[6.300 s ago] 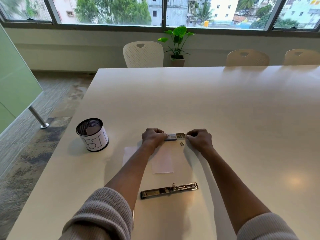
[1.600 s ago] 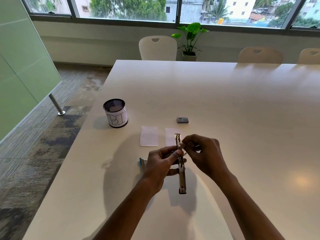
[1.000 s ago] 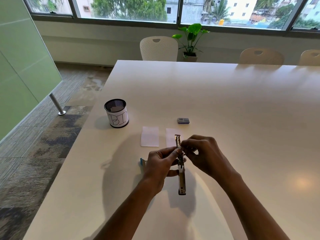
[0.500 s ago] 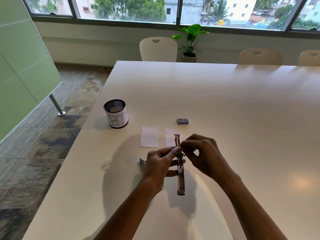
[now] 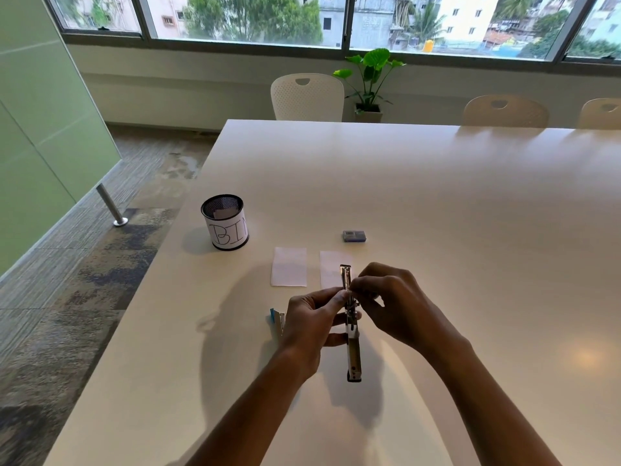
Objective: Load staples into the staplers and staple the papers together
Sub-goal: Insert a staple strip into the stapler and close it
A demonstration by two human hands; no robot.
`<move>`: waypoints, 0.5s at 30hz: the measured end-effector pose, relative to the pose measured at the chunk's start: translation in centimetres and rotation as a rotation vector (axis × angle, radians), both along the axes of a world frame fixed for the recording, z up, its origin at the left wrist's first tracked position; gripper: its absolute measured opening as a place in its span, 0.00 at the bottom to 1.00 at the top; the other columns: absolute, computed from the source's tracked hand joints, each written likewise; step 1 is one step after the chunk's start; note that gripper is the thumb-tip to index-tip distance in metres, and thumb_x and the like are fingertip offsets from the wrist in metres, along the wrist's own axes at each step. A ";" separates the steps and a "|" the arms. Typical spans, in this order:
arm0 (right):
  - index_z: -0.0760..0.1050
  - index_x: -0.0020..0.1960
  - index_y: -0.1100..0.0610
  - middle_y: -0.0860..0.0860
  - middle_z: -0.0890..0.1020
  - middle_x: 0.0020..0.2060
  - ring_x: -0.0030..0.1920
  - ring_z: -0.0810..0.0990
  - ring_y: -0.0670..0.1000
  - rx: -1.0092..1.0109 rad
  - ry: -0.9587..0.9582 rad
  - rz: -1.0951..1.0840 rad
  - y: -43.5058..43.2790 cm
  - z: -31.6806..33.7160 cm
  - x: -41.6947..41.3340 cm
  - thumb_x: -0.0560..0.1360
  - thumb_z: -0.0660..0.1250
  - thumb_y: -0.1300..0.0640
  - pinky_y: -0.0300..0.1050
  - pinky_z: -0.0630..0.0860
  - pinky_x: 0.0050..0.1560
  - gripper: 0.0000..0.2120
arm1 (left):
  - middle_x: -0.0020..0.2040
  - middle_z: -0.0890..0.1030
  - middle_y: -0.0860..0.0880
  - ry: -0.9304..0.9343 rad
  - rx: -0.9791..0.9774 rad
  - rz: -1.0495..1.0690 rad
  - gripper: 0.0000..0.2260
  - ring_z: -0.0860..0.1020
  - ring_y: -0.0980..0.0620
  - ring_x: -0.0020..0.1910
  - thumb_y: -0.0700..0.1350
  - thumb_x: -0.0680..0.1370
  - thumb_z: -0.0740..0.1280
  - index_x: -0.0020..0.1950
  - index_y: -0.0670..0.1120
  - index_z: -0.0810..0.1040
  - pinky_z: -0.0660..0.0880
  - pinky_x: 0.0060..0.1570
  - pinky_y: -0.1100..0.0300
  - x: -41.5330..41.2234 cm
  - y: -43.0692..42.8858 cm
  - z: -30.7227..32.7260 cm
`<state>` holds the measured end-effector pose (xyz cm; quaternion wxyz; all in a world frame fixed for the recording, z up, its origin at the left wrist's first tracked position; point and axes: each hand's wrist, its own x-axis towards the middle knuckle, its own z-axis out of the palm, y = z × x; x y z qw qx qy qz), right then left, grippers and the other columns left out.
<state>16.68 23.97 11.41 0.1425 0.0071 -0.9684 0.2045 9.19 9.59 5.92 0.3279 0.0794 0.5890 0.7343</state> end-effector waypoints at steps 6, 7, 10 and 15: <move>0.85 0.55 0.59 0.54 0.83 0.49 0.45 0.81 0.47 0.018 -0.007 -0.004 0.0 -0.1 -0.1 0.76 0.71 0.64 0.30 0.71 0.46 0.09 | 0.49 0.87 0.43 0.015 0.006 -0.028 0.08 0.86 0.43 0.48 0.44 0.79 0.69 0.56 0.46 0.85 0.83 0.44 0.42 0.0 -0.1 0.2; 0.85 0.55 0.59 0.53 0.84 0.49 0.44 0.80 0.45 -0.009 0.003 -0.009 0.1 -0.2 -0.1 0.76 0.72 0.64 0.28 0.71 0.46 0.09 | 0.49 0.87 0.43 0.015 0.005 -0.026 0.08 0.86 0.43 0.48 0.43 0.79 0.69 0.56 0.45 0.85 0.83 0.45 0.41 -0.1 -0.1 0.2; 0.85 0.55 0.57 0.52 0.84 0.49 0.45 0.81 0.45 -0.119 0.025 -0.038 0.4 -0.7 0.1 0.75 0.73 0.64 0.31 0.77 0.48 0.10 | 0.49 0.87 0.44 0.010 0.010 -0.020 0.07 0.86 0.43 0.48 0.42 0.79 0.69 0.55 0.46 0.85 0.84 0.42 0.44 0.0 -0.1 0.3; 0.85 0.55 0.56 0.50 0.84 0.49 0.49 0.84 0.47 -0.309 0.023 -0.094 0.6 -1.4 0.2 0.75 0.73 0.63 0.40 0.82 0.52 0.10 | 0.48 0.87 0.44 -0.005 0.006 -0.023 0.08 0.87 0.44 0.48 0.42 0.80 0.68 0.50 0.50 0.86 0.84 0.39 0.47 0.0 -0.1 0.4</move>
